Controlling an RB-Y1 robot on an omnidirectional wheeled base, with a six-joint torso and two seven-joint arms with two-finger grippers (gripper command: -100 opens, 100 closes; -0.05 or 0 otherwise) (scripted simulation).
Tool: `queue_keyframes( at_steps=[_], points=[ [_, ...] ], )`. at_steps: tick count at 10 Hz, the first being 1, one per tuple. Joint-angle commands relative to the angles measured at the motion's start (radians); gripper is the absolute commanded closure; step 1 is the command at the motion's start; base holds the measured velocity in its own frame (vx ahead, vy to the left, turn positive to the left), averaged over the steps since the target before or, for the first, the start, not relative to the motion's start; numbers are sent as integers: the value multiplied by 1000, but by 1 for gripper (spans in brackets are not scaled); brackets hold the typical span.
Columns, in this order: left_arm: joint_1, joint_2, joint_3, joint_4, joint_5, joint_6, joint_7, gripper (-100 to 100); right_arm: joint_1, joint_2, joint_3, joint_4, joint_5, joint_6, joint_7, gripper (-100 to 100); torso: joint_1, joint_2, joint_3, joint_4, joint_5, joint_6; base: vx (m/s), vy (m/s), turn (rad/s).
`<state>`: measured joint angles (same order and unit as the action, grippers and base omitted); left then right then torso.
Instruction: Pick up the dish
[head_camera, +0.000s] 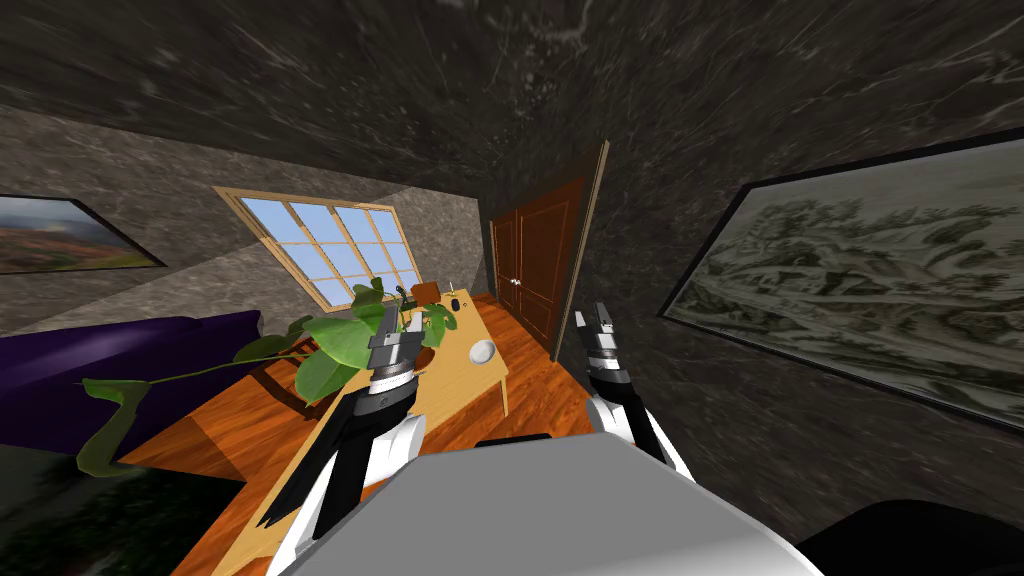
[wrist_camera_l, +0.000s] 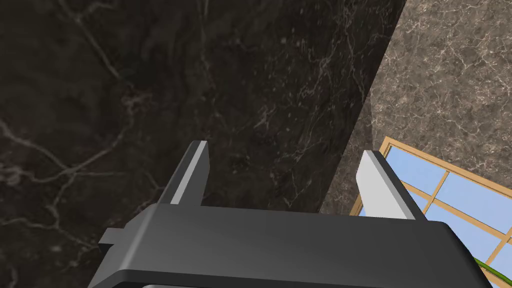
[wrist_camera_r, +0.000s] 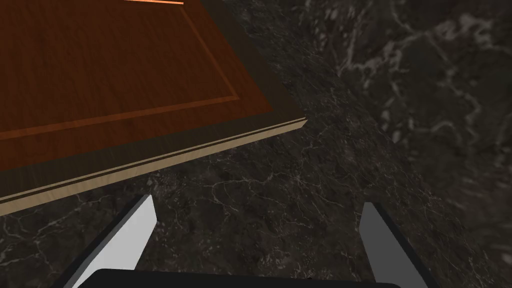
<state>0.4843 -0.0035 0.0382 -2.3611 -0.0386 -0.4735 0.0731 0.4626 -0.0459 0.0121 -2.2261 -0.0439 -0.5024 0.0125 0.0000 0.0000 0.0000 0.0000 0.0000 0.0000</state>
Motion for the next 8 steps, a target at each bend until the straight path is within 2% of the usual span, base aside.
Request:
queue_keyframes(
  at_steps=[1,2,3,8],
  points=[
    [15,31,-3,12,2,0,4,-100,0,0,0,0,0,0,0,0,0,0,0,0,0,0,-11,-21,-17],
    [25,46,-4,20,4,0,7,-100,0,0,0,0,0,0,0,0,-1,1,0,0,0,0,-15,-37,-19],
    [48,80,-6,43,9,2,14,-100,0,0,0,0,0,0,0,0,-2,1,1,0,0,0,-26,-45,-66],
    [122,171,-10,140,29,16,42,-100,0,0,0,0,0,0,0,0,-3,1,0,0,-1,0,-11,-46,-90]
  ],
)
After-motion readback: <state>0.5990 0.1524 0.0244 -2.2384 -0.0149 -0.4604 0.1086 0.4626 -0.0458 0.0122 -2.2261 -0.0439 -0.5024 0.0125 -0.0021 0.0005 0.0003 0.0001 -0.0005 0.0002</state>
